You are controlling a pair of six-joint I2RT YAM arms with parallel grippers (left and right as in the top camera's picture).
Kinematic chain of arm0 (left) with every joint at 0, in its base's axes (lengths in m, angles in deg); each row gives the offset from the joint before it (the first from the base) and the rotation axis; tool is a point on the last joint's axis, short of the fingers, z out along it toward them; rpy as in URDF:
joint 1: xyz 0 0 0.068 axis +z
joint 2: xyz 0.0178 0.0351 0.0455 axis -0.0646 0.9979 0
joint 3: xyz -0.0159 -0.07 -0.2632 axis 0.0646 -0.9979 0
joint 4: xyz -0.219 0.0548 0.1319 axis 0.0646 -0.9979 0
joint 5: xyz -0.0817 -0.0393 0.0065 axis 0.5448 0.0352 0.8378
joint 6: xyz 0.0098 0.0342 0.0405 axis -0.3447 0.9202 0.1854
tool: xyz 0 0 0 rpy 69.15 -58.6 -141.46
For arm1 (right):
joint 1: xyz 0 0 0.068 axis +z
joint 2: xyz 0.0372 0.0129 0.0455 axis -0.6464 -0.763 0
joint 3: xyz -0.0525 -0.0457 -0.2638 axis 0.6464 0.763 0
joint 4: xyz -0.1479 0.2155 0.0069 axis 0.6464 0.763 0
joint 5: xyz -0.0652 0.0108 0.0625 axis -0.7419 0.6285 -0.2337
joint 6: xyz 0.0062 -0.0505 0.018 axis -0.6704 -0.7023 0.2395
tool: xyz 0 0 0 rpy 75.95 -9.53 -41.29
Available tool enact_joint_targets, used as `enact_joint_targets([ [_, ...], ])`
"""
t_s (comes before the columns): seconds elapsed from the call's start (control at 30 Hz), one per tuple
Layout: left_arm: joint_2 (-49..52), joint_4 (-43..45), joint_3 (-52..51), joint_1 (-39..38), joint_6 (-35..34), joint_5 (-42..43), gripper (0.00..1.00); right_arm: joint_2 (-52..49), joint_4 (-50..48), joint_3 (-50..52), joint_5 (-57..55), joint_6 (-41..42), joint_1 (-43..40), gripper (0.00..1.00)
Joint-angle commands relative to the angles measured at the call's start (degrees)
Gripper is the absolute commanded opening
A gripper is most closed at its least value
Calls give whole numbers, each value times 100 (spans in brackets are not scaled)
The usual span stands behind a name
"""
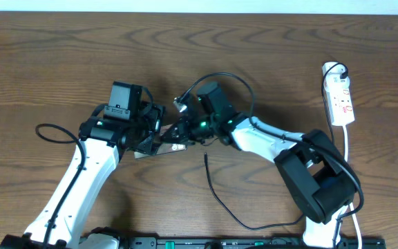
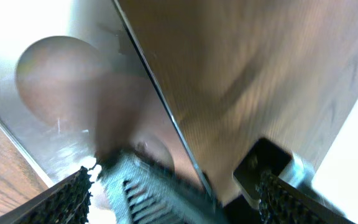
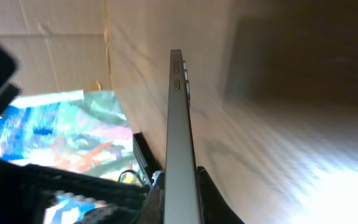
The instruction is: Plug charger to phone and switch on socket
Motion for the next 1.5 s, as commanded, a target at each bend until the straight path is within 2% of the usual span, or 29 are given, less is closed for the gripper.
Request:
enact_joint_targets([
  [0.0, -256, 131, 109, 79, 1167, 496, 82, 7, 94, -48, 221, -184, -404, 1],
  [0.43, -664, 433, 107, 901, 3268, 1899, 83, 17, -168, -48, 855, -170, -1672, 1],
  [0.57, -621, 643, 79, 1130, 3475, 2430, 83, 17, -774, -48, 1172, 275, -1961, 1],
  [0.63, -599, 1062, -11, 1263, 3464, 2903, 83, 17, -1226, -48, 1279, 638, -2059, 1],
  [0.8, -562, 2210, -367, 1574, 2758, 3545, 83, 17, -2461, -48, 1298, 1526, -2131, 1],
  [0.93, -562, 2651, -623, 1650, 2531, 3552, 83, 17, -3517, -48, 1117, 2284, -2107, 1],
  [1.03, -562, 3230, -876, 1641, 2120, 3552, 83, 17, -3932, -48, 782, 2791, -2017, 1],
  [1.27, -562, 5615, -1803, 1639, 868, 3399, 83, 17, -4065, -48, 85, 3991, -1751, 1],
  [1.37, -562, 6354, -2179, 1639, 599, 3204, 83, 17, -4065, -48, -68, 4555, -1641, 1],
  [1.47, -562, 6535, -2330, 1641, 483, 3117, 83, 17, -4065, -48, -162, 4946, -1569, 1],
])
